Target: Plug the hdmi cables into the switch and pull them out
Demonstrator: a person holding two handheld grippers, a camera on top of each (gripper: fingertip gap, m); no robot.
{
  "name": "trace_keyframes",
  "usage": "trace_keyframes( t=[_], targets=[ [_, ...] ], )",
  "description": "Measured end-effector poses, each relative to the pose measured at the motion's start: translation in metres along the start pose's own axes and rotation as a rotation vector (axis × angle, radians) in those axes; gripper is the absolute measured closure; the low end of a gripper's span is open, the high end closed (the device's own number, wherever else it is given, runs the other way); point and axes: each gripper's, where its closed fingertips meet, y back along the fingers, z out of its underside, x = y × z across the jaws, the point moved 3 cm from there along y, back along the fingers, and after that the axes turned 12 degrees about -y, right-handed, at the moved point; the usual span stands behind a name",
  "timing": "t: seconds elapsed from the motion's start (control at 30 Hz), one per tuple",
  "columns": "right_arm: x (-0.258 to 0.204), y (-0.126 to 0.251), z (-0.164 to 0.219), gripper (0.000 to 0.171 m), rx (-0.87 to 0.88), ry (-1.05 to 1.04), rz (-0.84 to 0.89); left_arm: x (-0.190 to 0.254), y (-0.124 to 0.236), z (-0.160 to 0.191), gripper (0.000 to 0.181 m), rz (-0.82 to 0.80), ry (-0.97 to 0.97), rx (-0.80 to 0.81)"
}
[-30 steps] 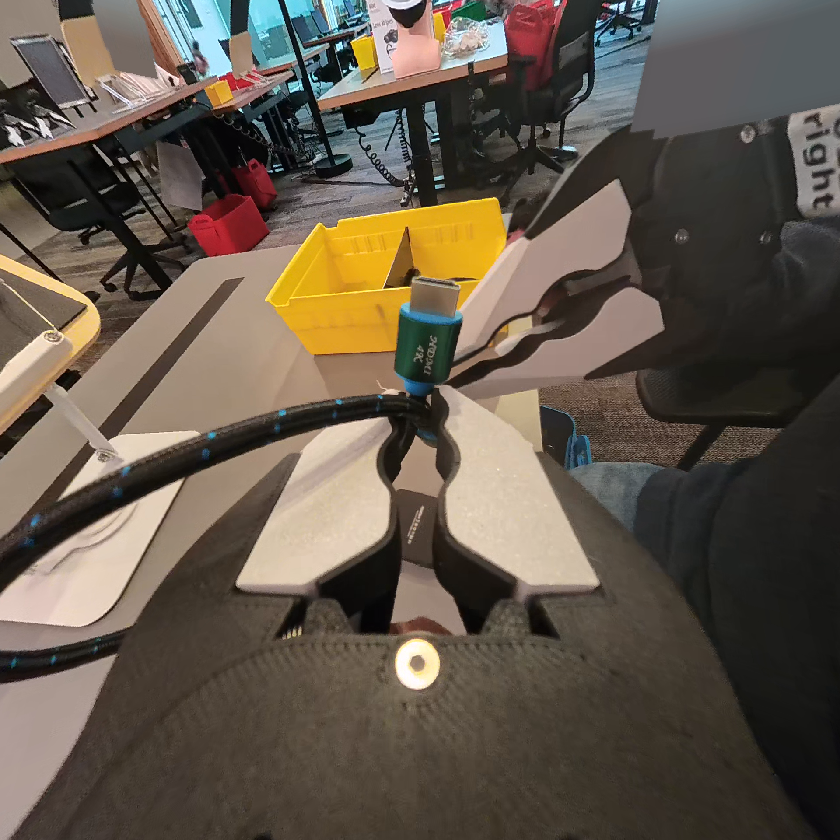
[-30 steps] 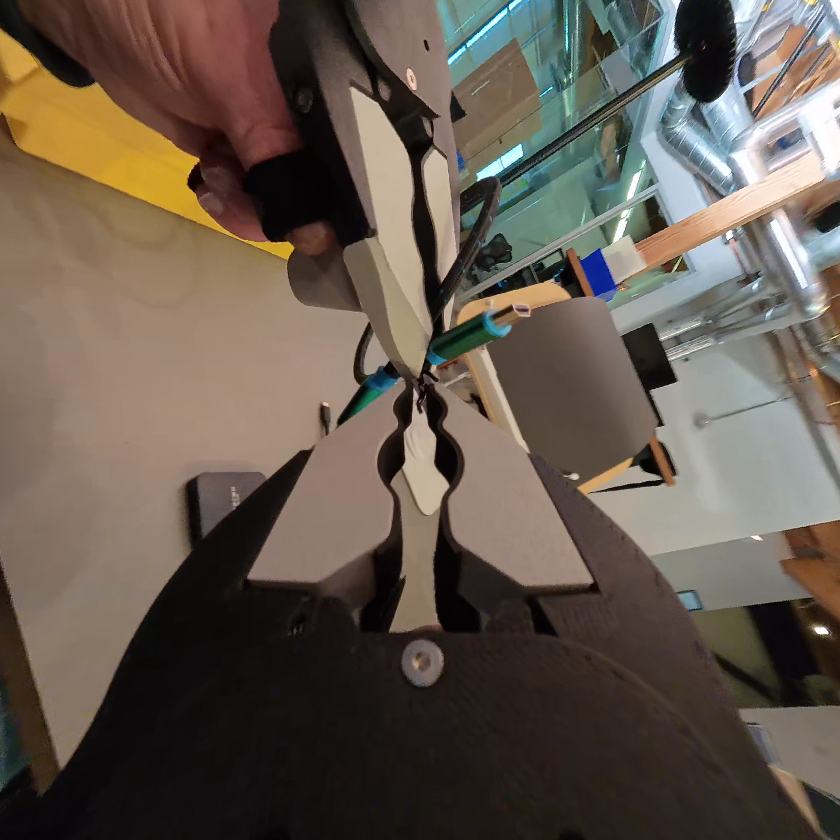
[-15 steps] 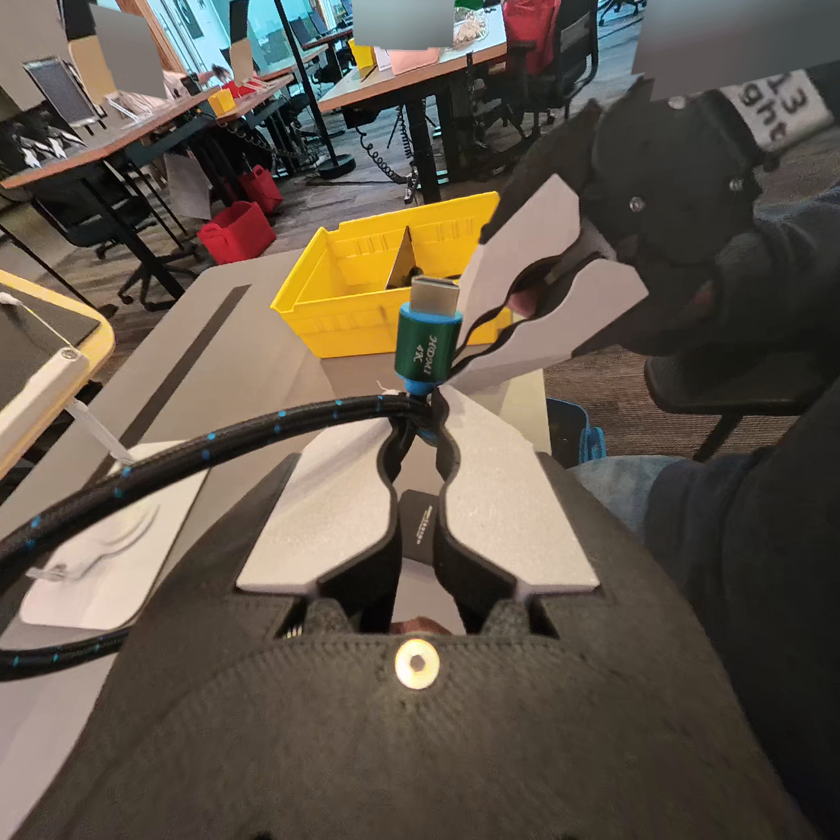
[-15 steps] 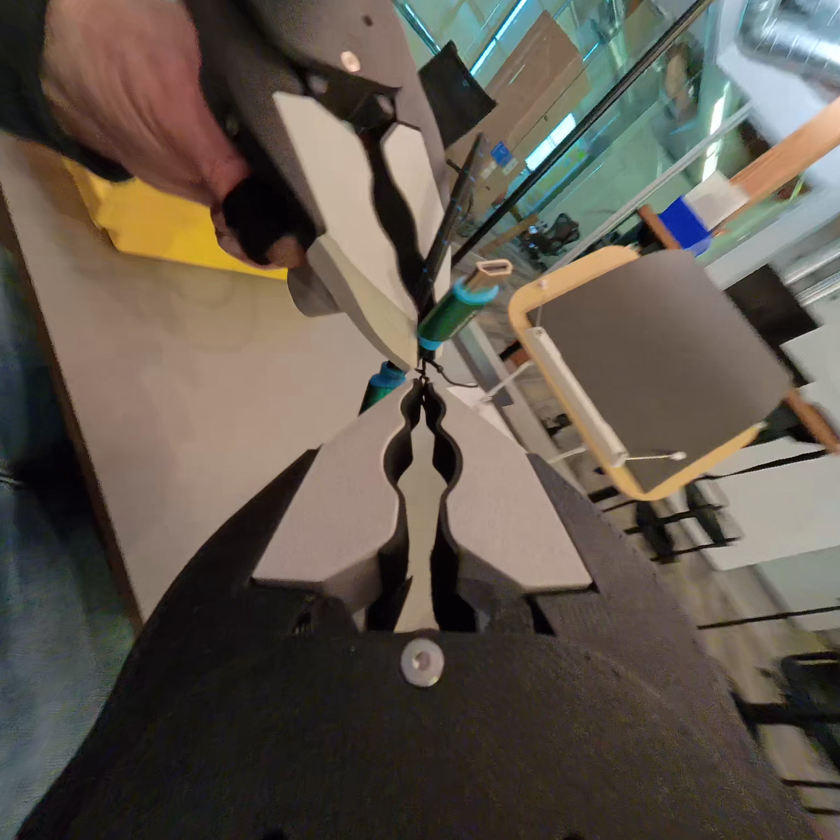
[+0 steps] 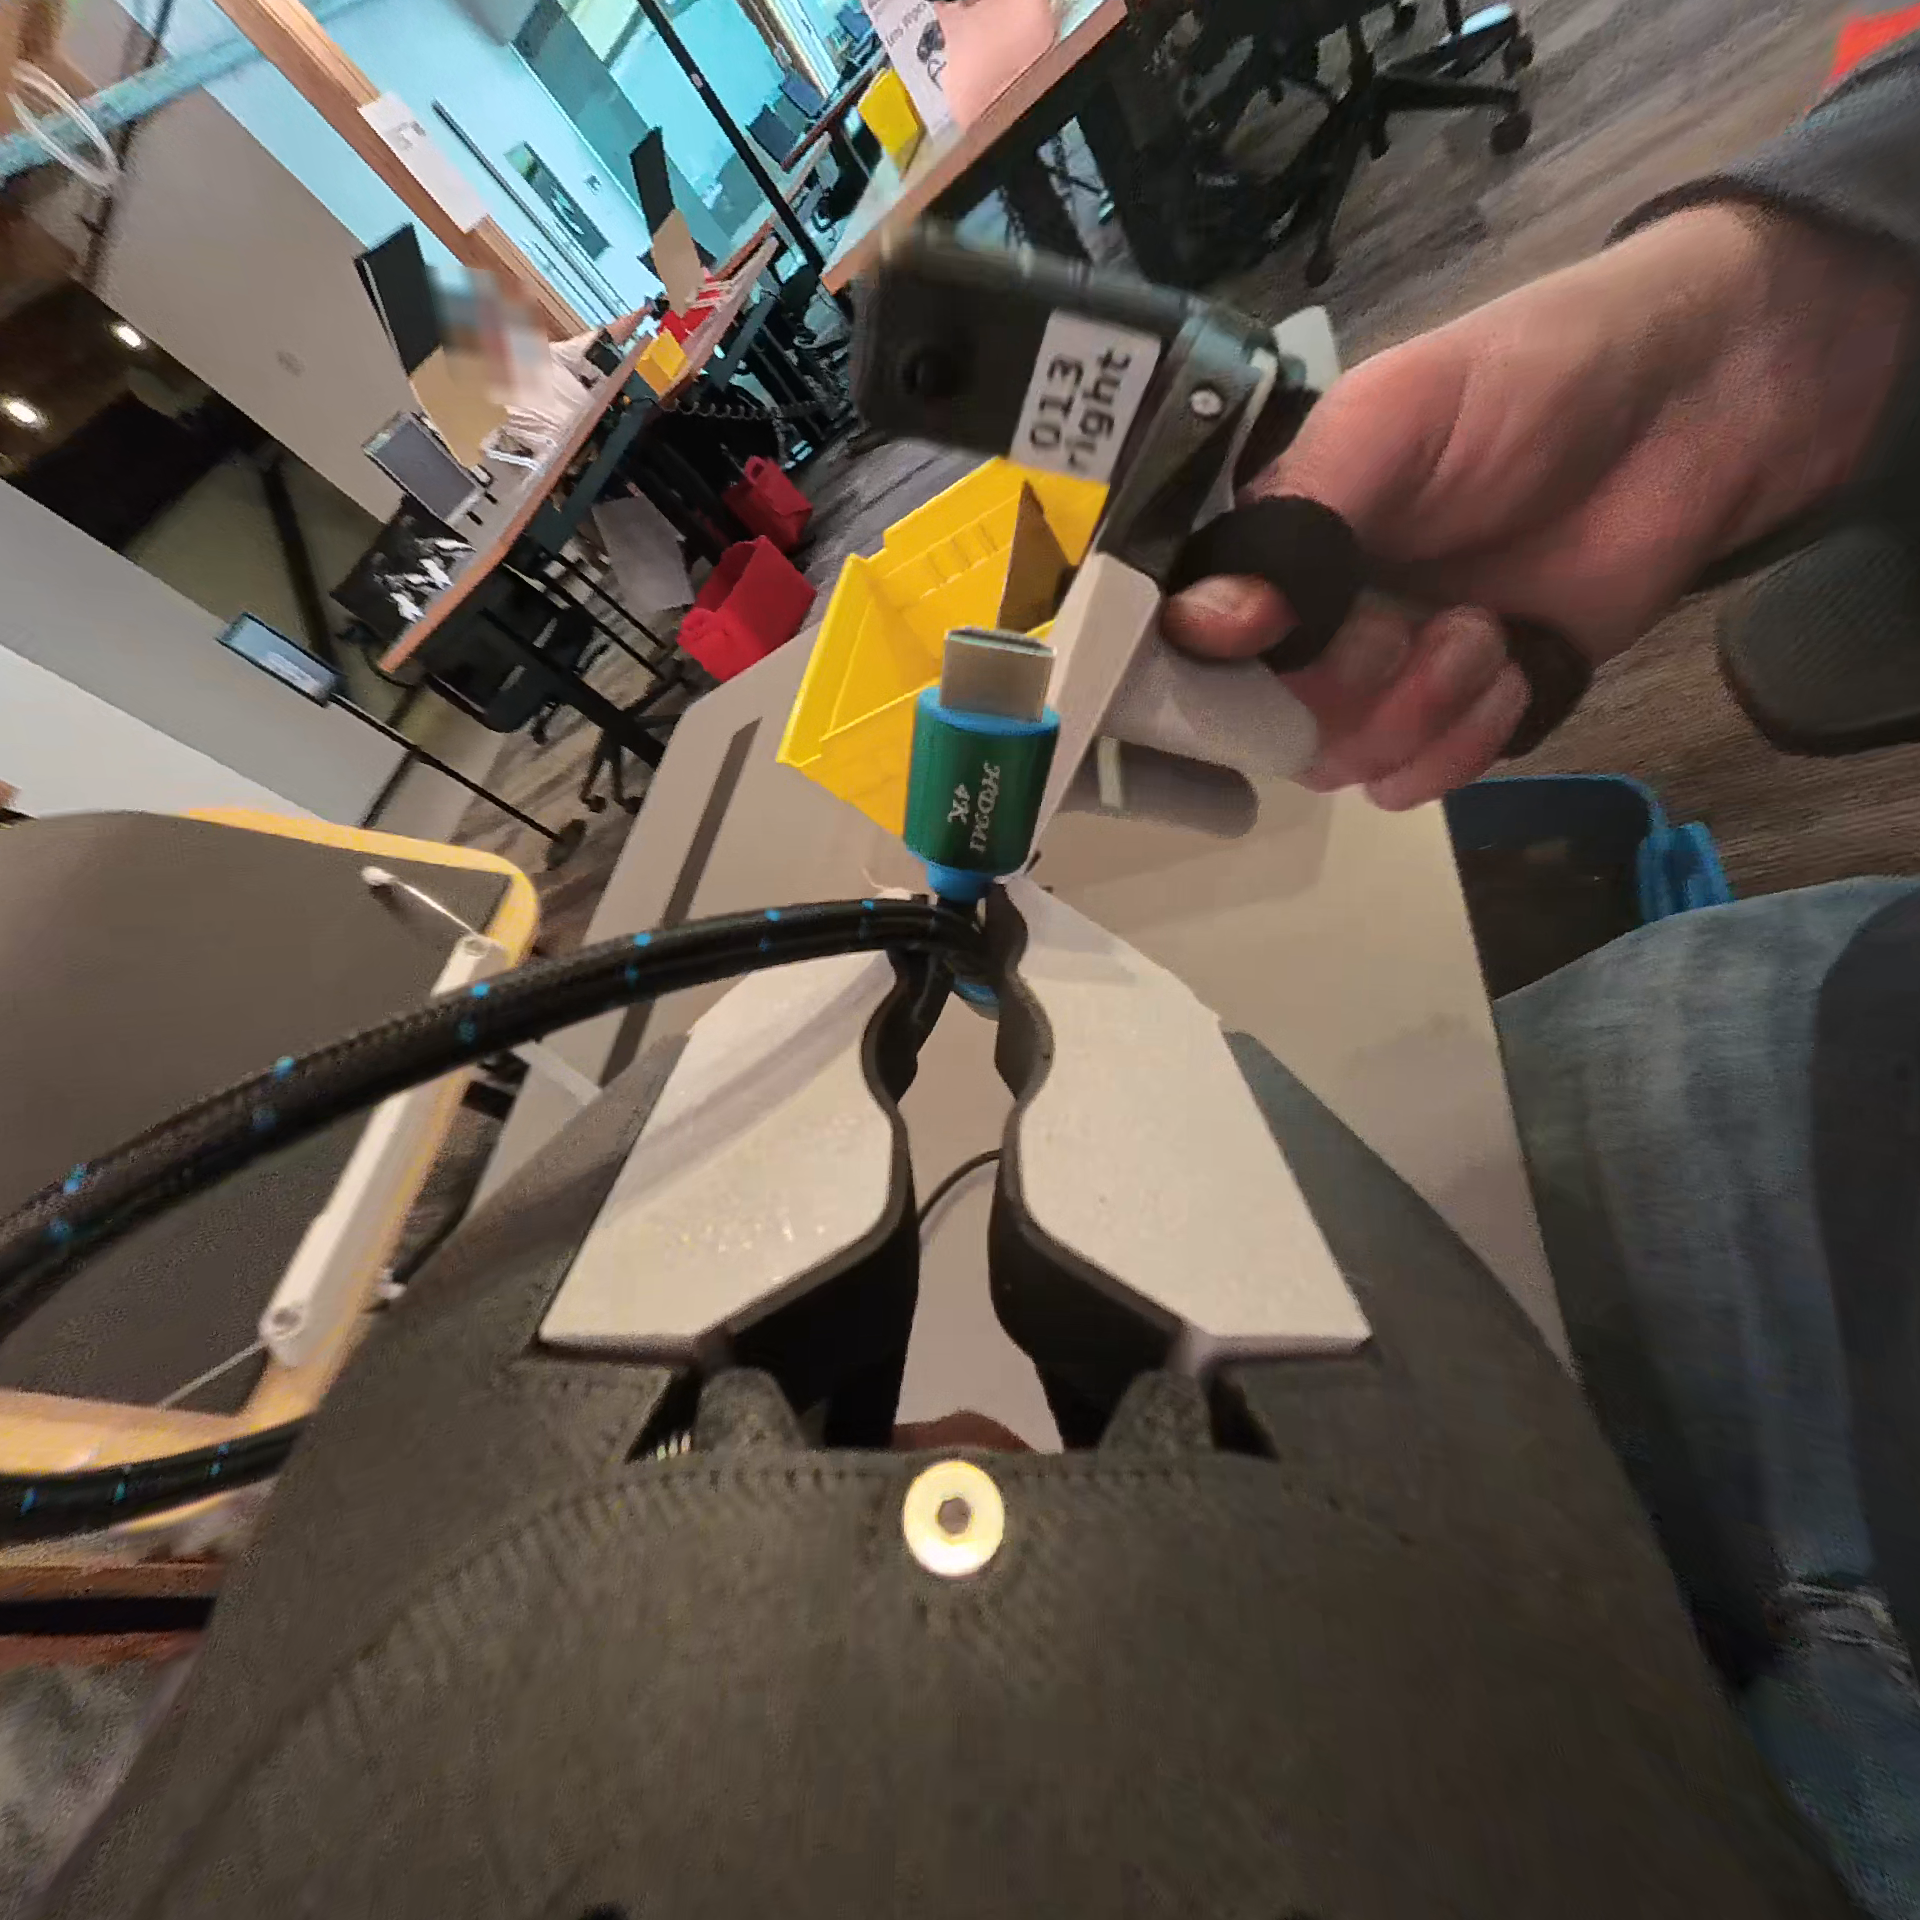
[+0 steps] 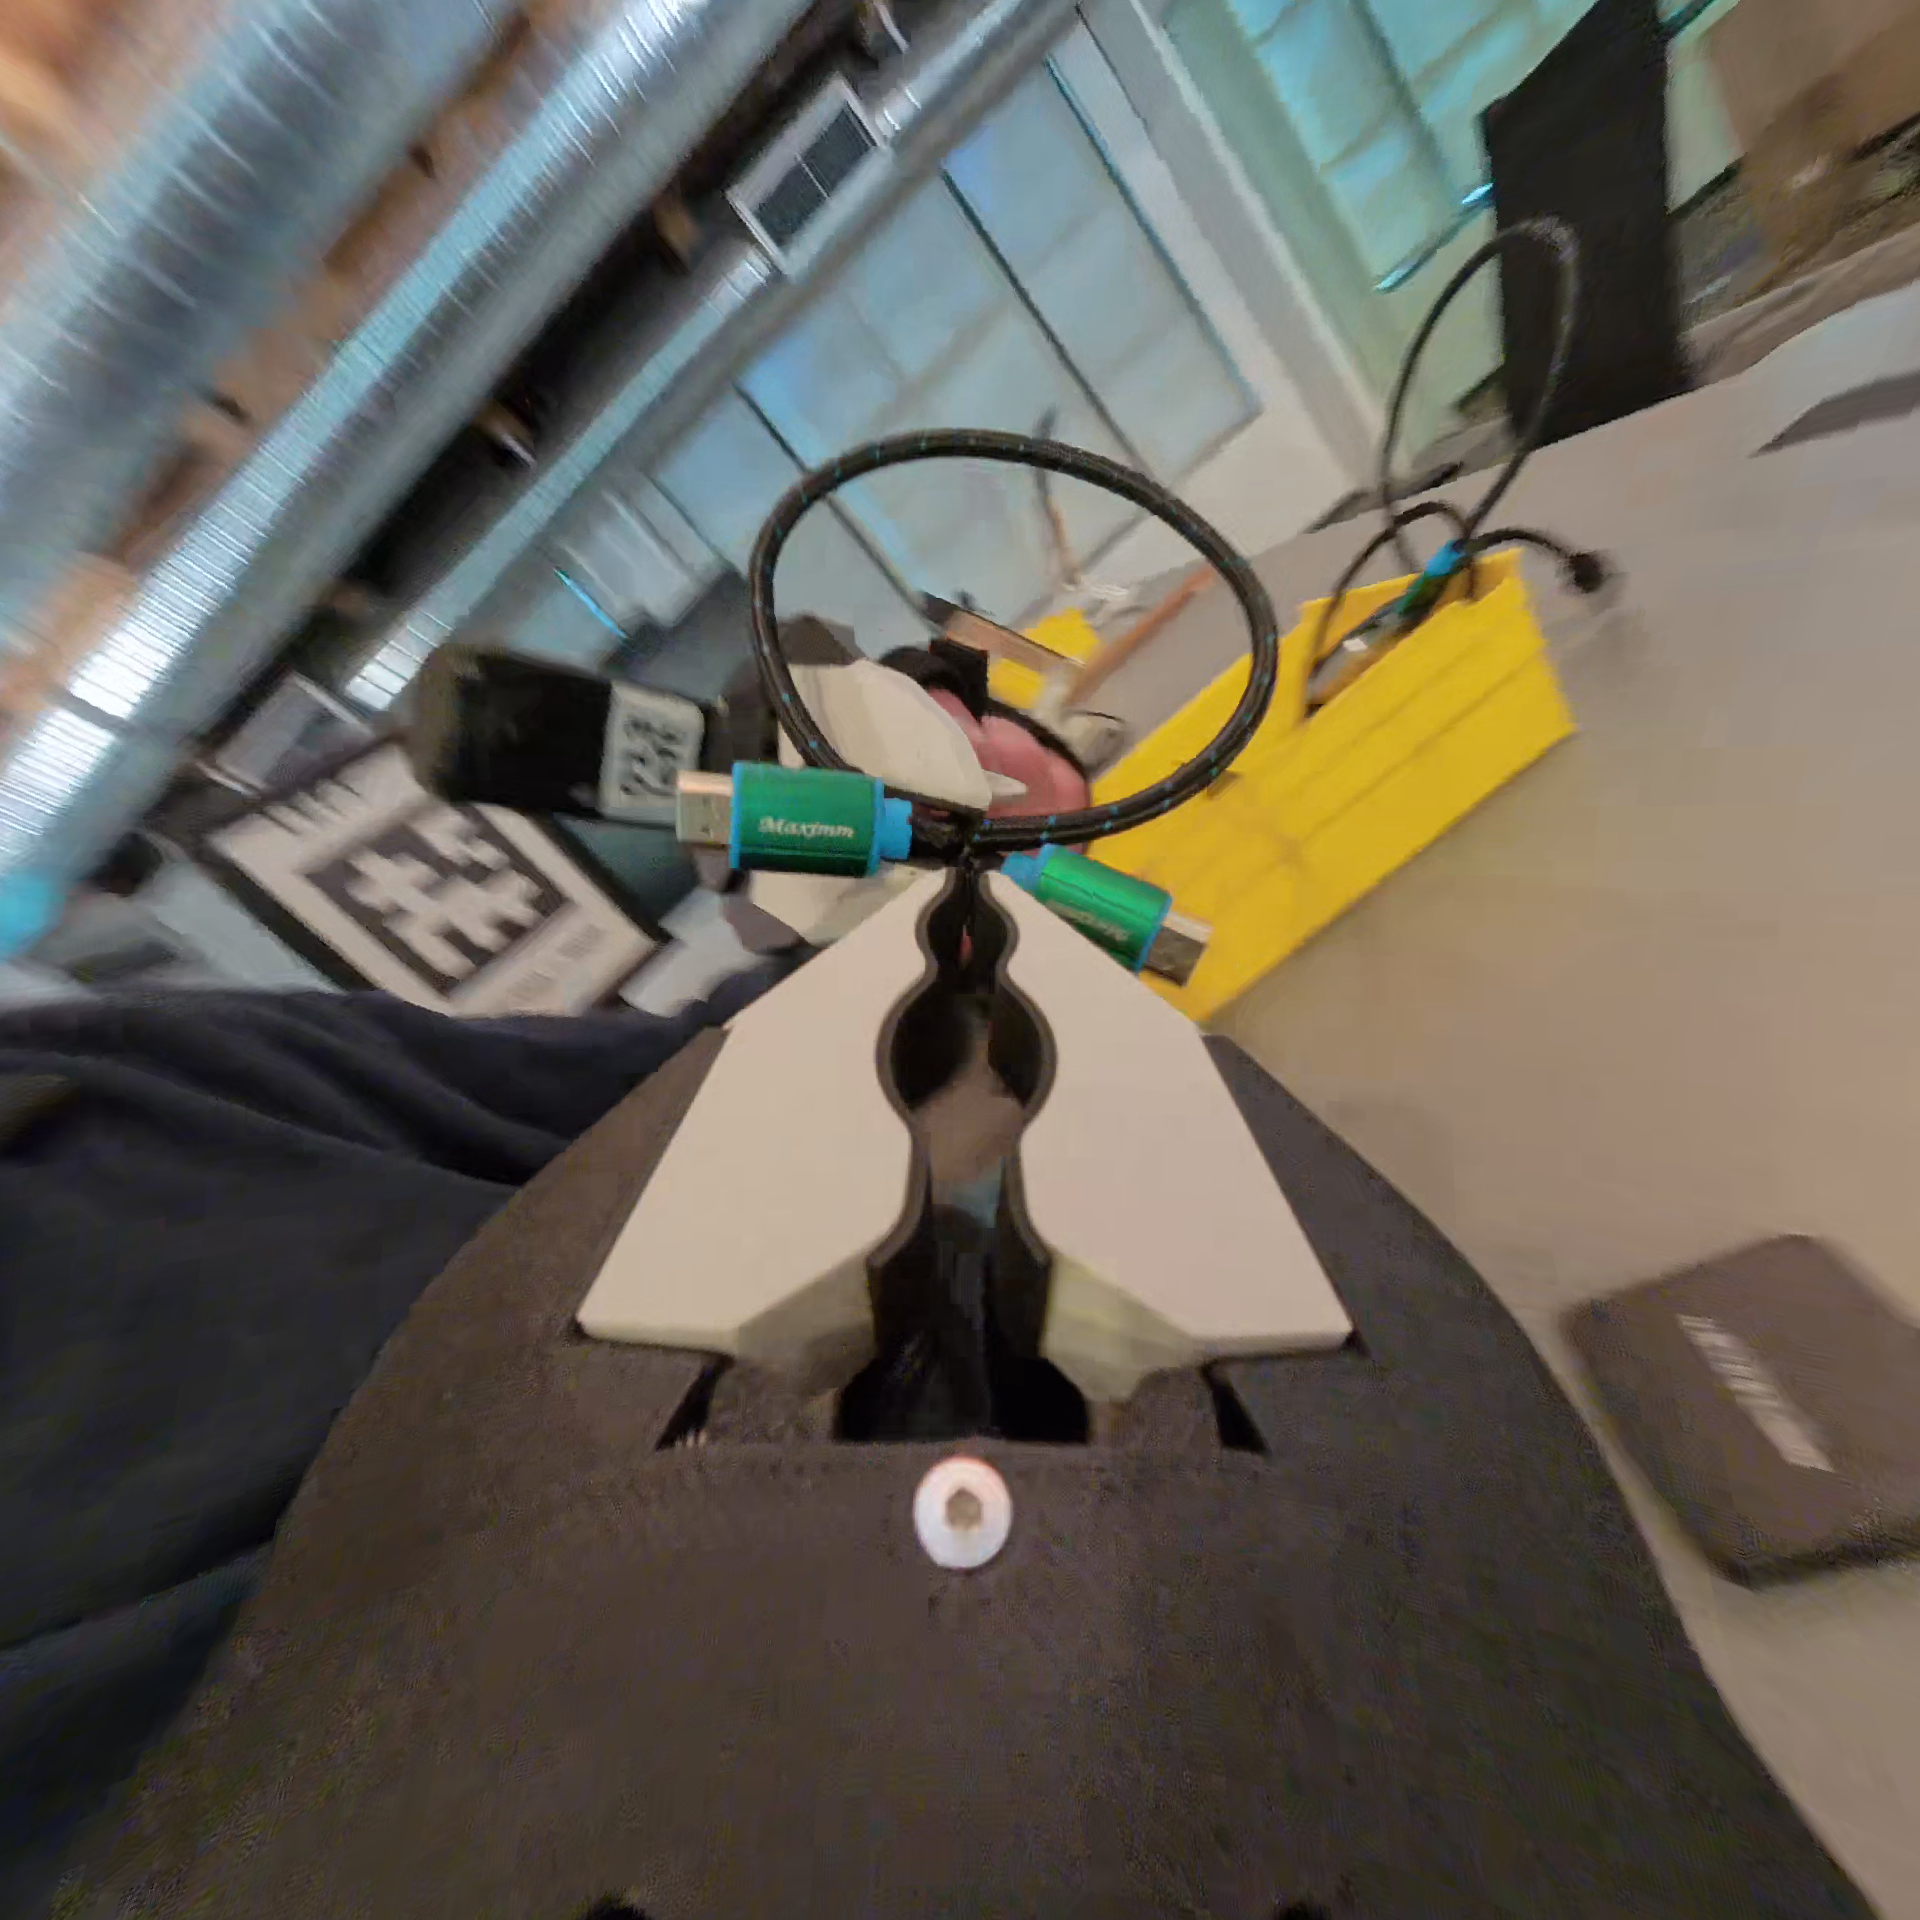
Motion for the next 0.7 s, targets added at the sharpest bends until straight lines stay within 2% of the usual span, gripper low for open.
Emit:
trace_keyframes(
  t=[0.1, 0.2, 0.27, 0.33, 0.43, 0.5, 0.6, 0.7],
  targets=[
    [0.002, 0.0, 0.004, 0.171, 0.021, -0.158, -0.111, 0.002, 0.0, 0.0, 0.171, -0.016, -0.049, -0.008],
    [0.005, 0.0, 0.003, 0.171, 0.034, -0.06, -0.037, 0.002, -0.002, 0.003, 0.171, -0.008, -0.007, -0.009],
    [0.004, 0.0, 0.001, 0.171, 0.022, 0.131, 0.073, 0.0, -0.002, 0.004, 0.171, -0.001, 0.041, 0.003],
    [0.002, 0.0, -0.001, 0.16, -0.006, 0.385, 0.224, -0.001, -0.002, 0.005, 0.171, 0.017, 0.089, 0.007],
    [-0.004, -0.001, -0.002, 0.16, -0.071, 0.776, 0.441, -0.005, -0.001, 0.006, 0.171, 0.045, 0.182, 0.027],
    [-0.009, -0.006, 0.003, 0.16, -0.117, 0.976, 0.519, -0.006, 0.0, 0.006, 0.171, 0.056, 0.233, 0.046],
    [-0.007, -0.01, 0.006, 0.157, -0.183, 1.21, 0.663, -0.007, 0.0, 0.007, 0.171, 0.071, 0.272, 0.048],
    [-0.006, -0.011, 0.005, 0.161, -0.213, 1.321, 0.735, -0.007, 0.0, 0.006, 0.171, 0.082, 0.295, 0.056]
  ],
)
